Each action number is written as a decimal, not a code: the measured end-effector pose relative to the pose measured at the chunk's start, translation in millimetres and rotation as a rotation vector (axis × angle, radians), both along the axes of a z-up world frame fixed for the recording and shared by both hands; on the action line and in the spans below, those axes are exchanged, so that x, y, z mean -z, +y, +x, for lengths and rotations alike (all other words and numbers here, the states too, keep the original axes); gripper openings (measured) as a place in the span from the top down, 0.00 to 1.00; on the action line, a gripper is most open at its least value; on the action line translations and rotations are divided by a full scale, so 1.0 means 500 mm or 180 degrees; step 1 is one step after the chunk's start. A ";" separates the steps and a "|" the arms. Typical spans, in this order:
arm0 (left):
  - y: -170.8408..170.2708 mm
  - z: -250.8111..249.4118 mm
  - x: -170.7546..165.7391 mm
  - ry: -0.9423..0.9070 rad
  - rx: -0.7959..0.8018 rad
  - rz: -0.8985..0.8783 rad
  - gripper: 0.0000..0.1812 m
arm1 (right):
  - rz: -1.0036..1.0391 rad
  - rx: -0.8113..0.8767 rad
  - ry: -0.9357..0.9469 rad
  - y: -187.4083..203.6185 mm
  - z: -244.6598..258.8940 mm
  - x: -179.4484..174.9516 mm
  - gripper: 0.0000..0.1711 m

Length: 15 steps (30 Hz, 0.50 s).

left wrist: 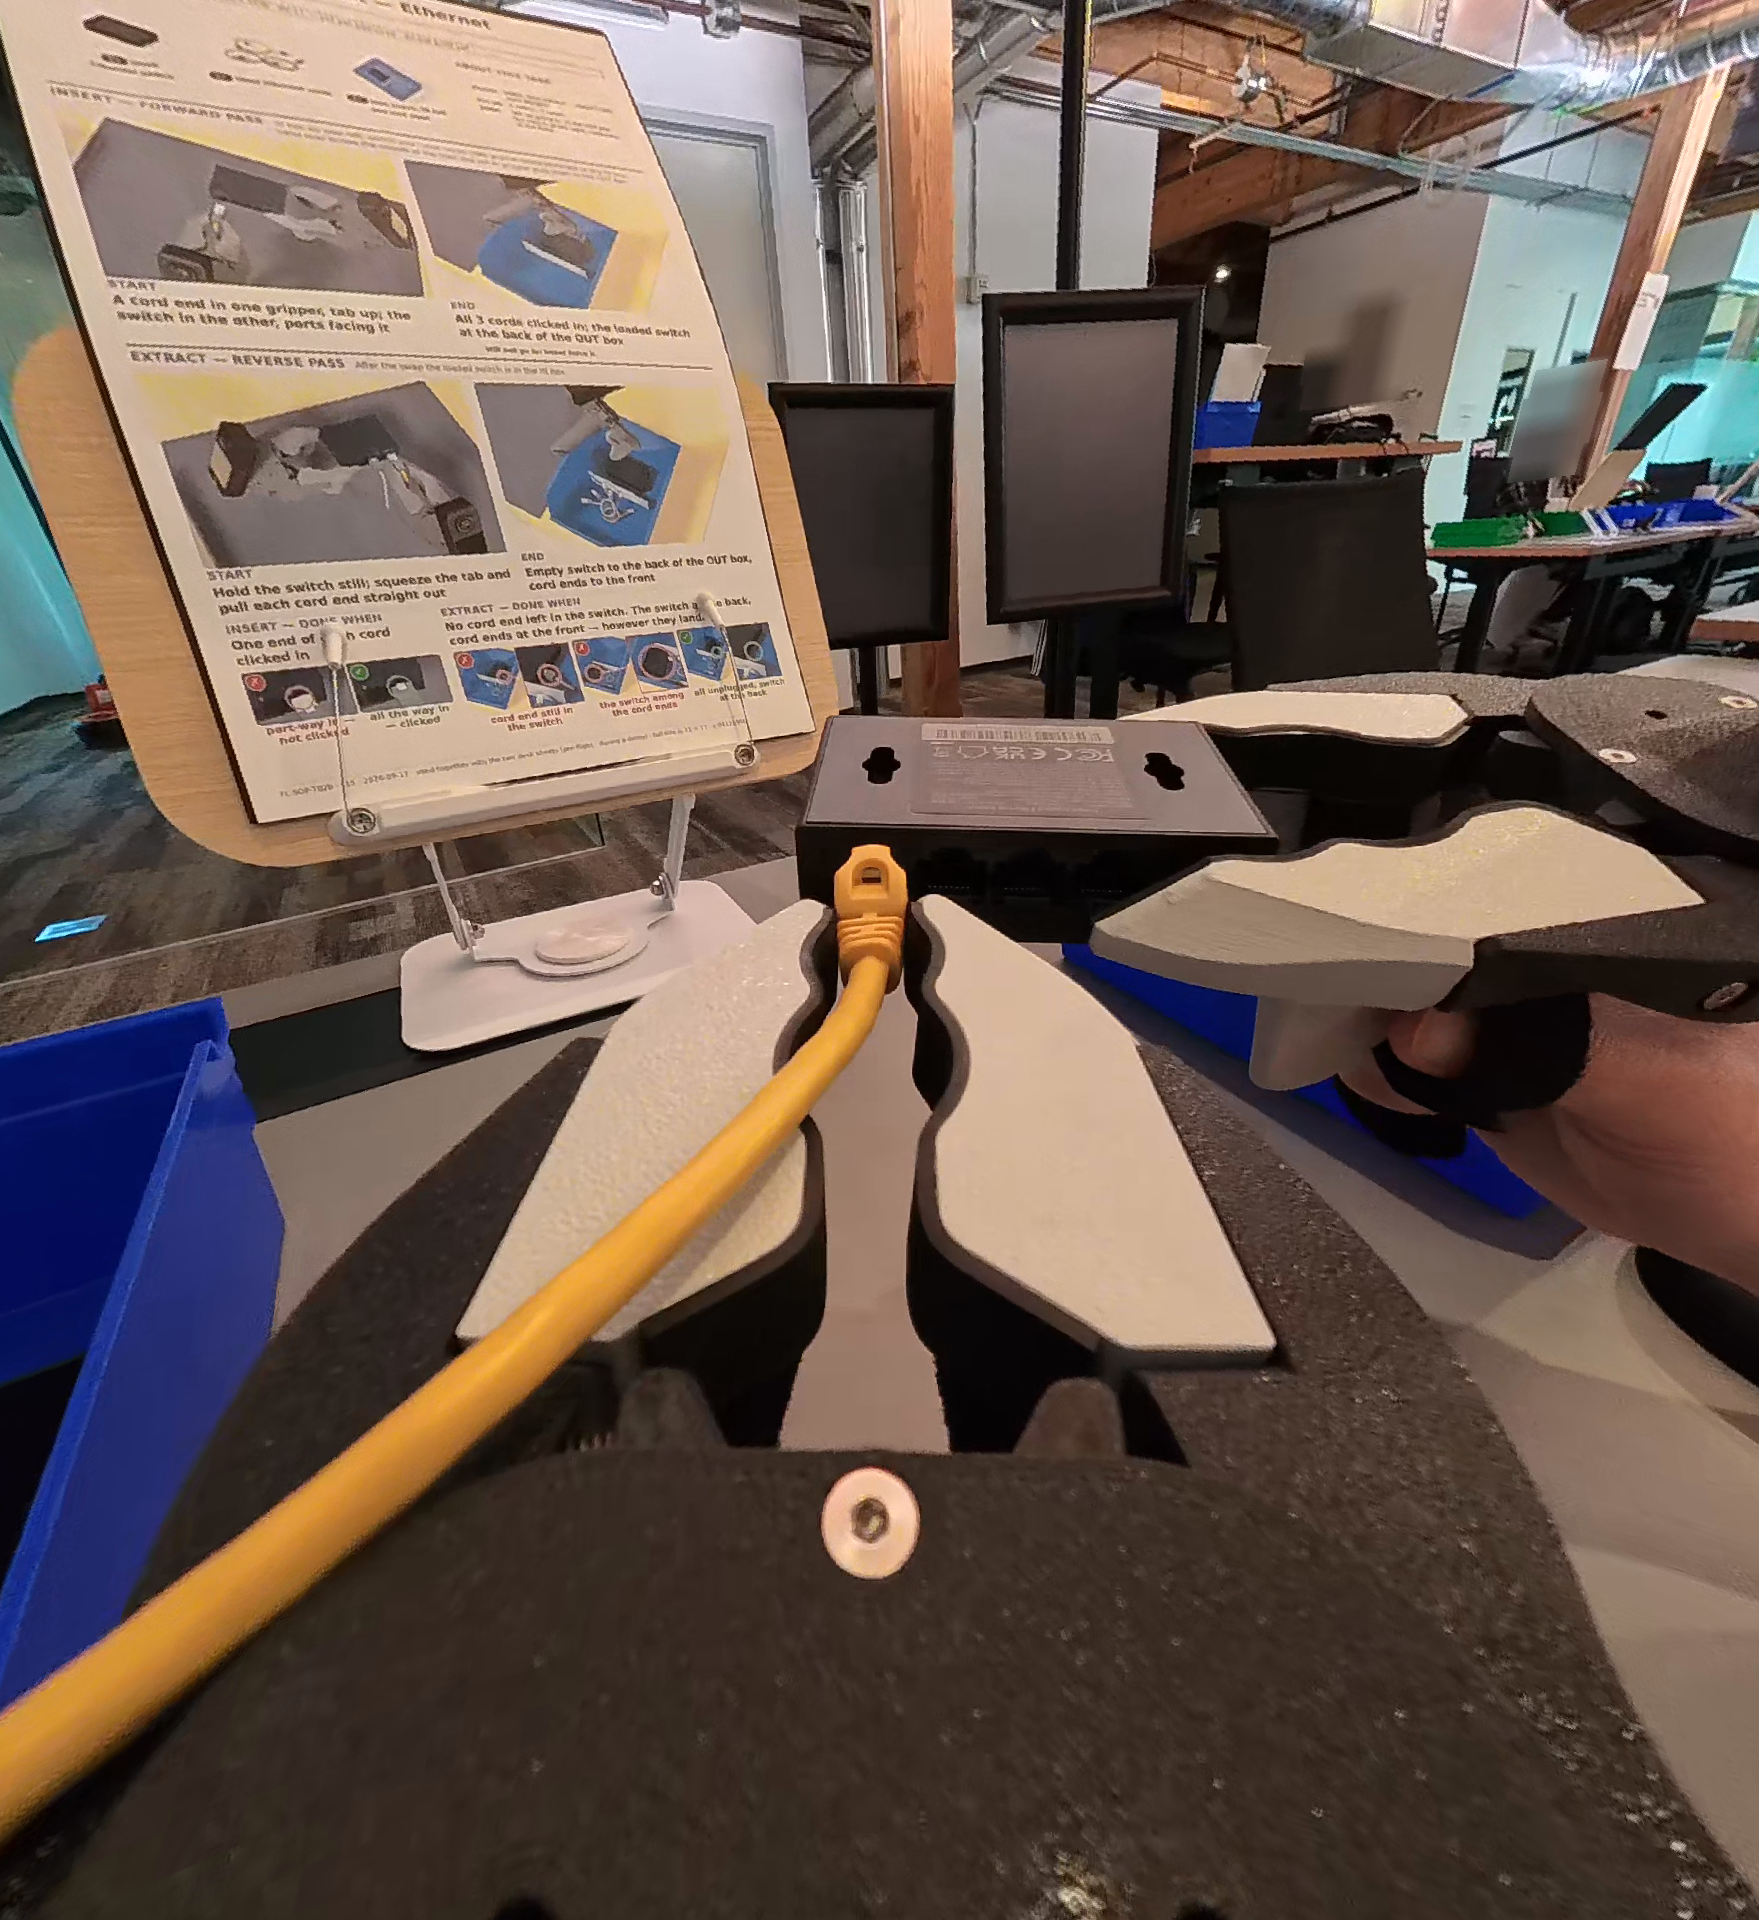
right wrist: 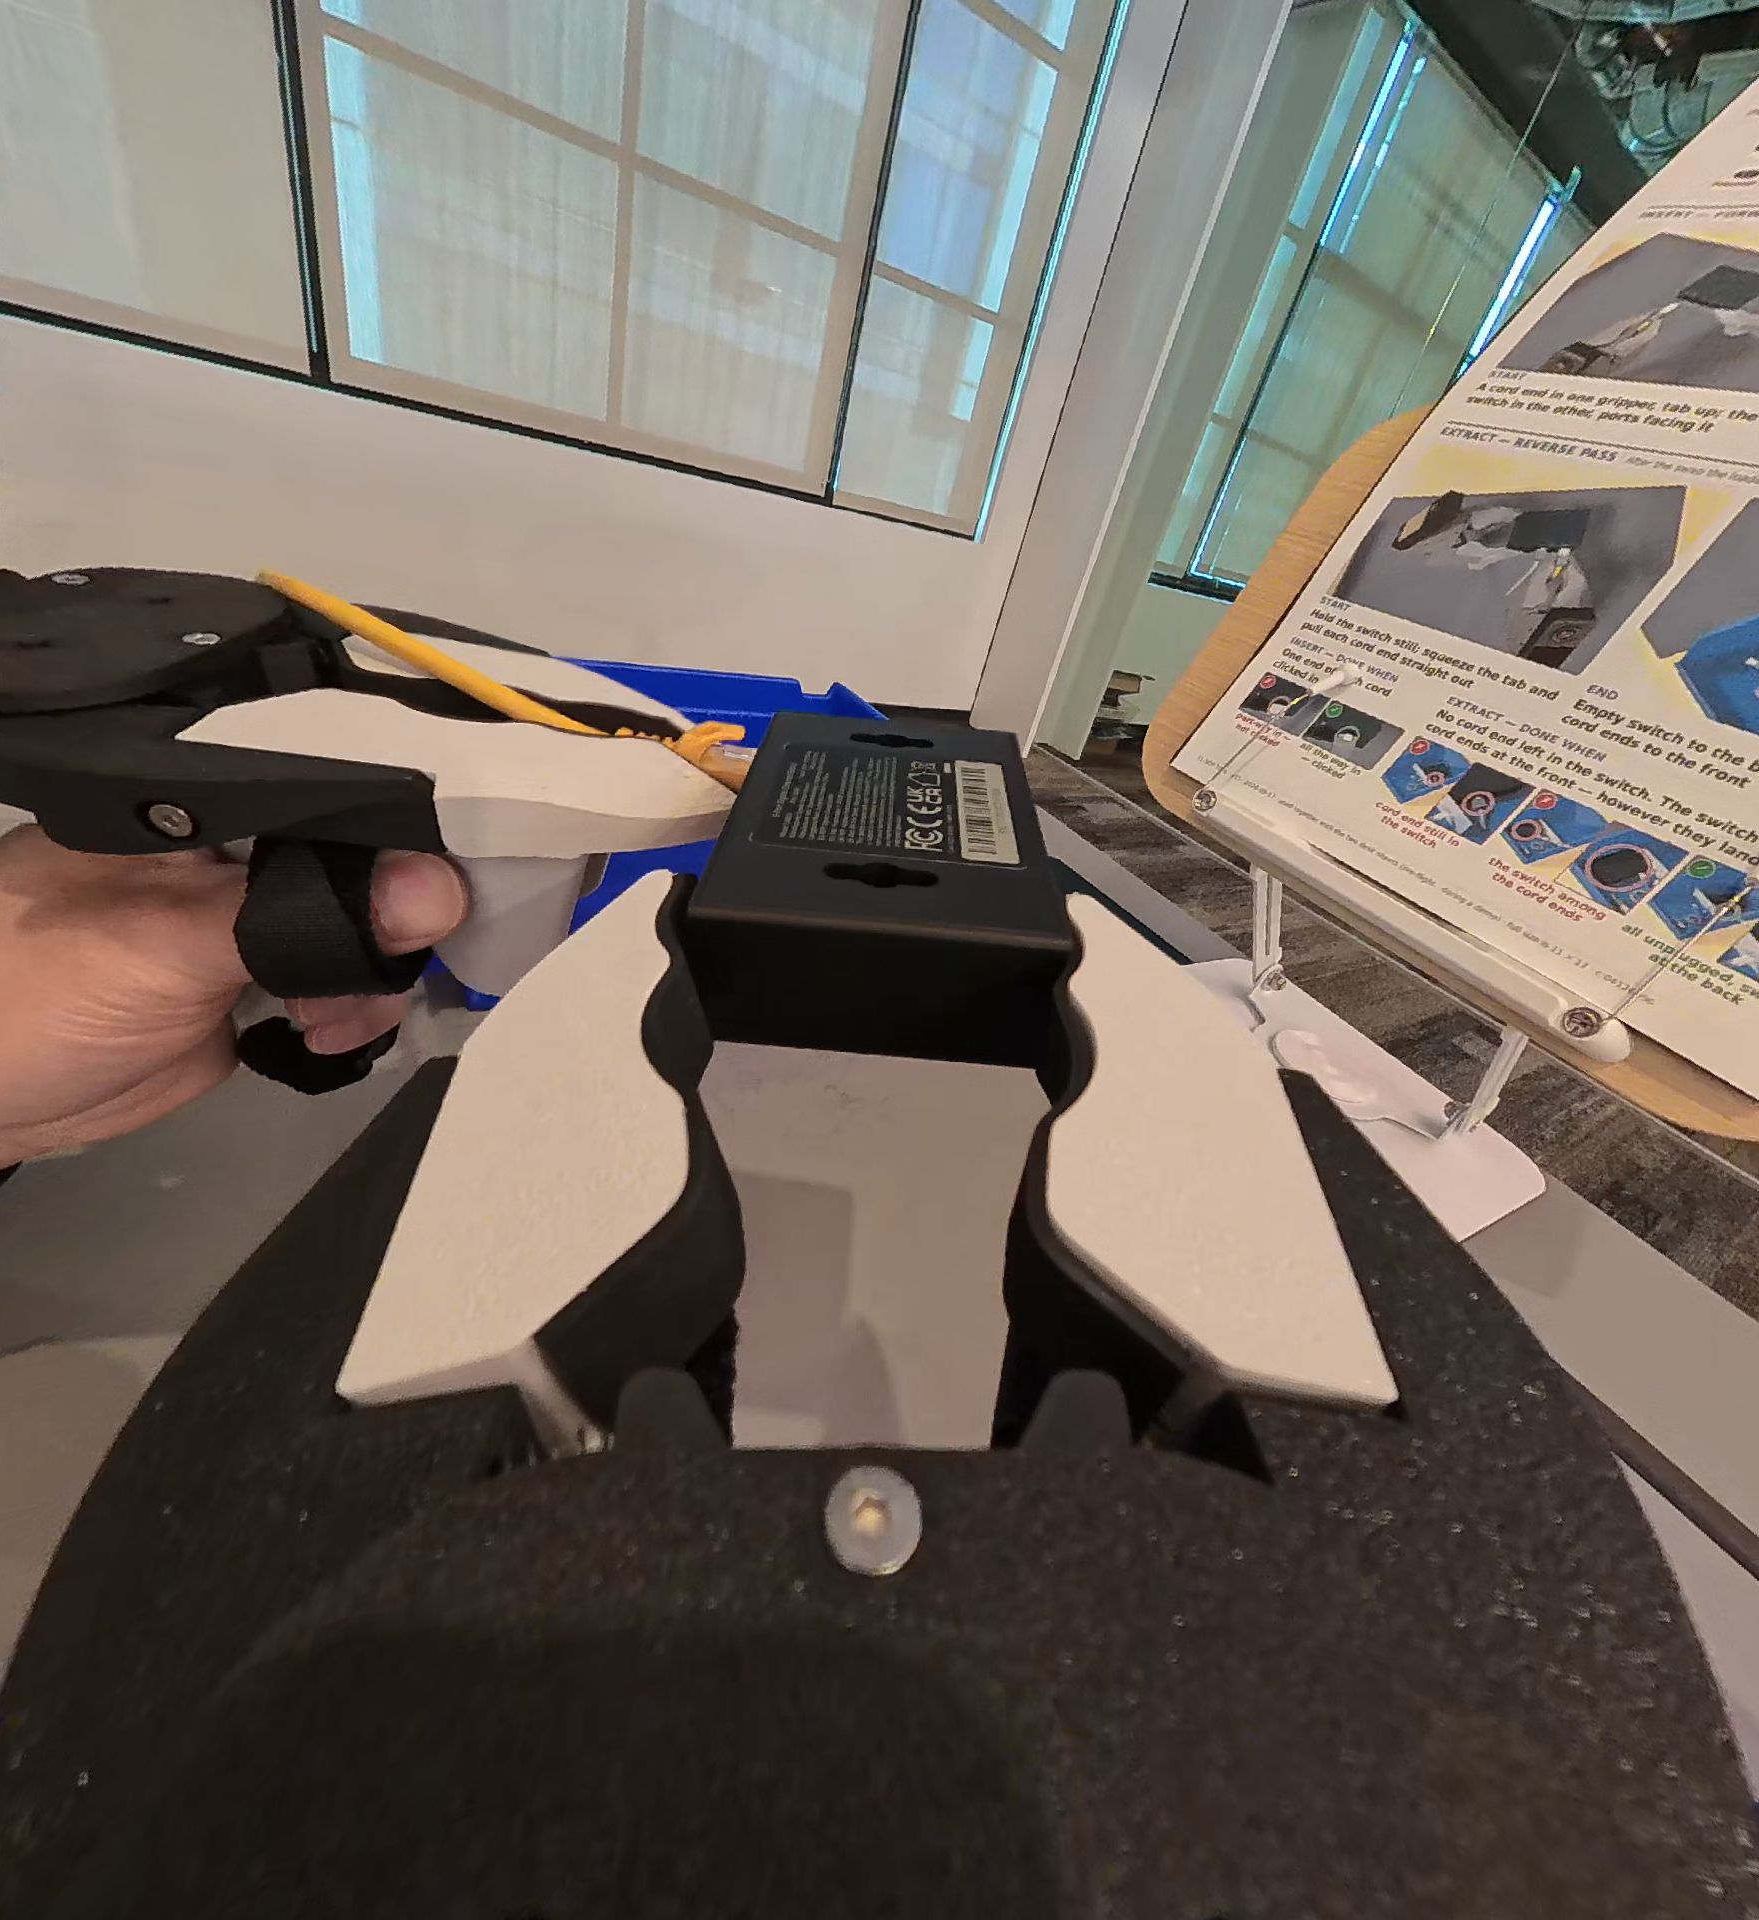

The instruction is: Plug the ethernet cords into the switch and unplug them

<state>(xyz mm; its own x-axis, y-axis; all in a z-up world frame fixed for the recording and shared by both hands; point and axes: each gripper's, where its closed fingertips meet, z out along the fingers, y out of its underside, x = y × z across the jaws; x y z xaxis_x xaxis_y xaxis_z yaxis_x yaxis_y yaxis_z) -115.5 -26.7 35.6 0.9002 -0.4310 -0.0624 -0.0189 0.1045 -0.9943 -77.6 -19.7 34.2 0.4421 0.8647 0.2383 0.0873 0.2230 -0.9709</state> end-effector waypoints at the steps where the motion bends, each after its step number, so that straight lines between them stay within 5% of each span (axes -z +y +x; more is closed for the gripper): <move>1: 0.000 0.000 -0.001 -0.0008 0.0006 0.0003 0.93 | 0.0036 0.0004 -0.0010 -0.001 0.000 -0.001 0.64; 15: -0.001 0.009 -0.003 0.0010 0.0093 0.0029 0.94 | 0.0315 0.0003 0.0009 -0.005 0.008 -0.020 0.64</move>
<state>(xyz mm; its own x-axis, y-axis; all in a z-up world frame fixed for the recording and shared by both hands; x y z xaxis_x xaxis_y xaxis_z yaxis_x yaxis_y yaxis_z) -111.1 -27.2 36.9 0.8870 -0.4565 -0.0694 -0.0189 0.1142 -0.9933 -73.7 -22.5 43.9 0.4437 0.8366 0.3213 0.0849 0.3177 -0.9444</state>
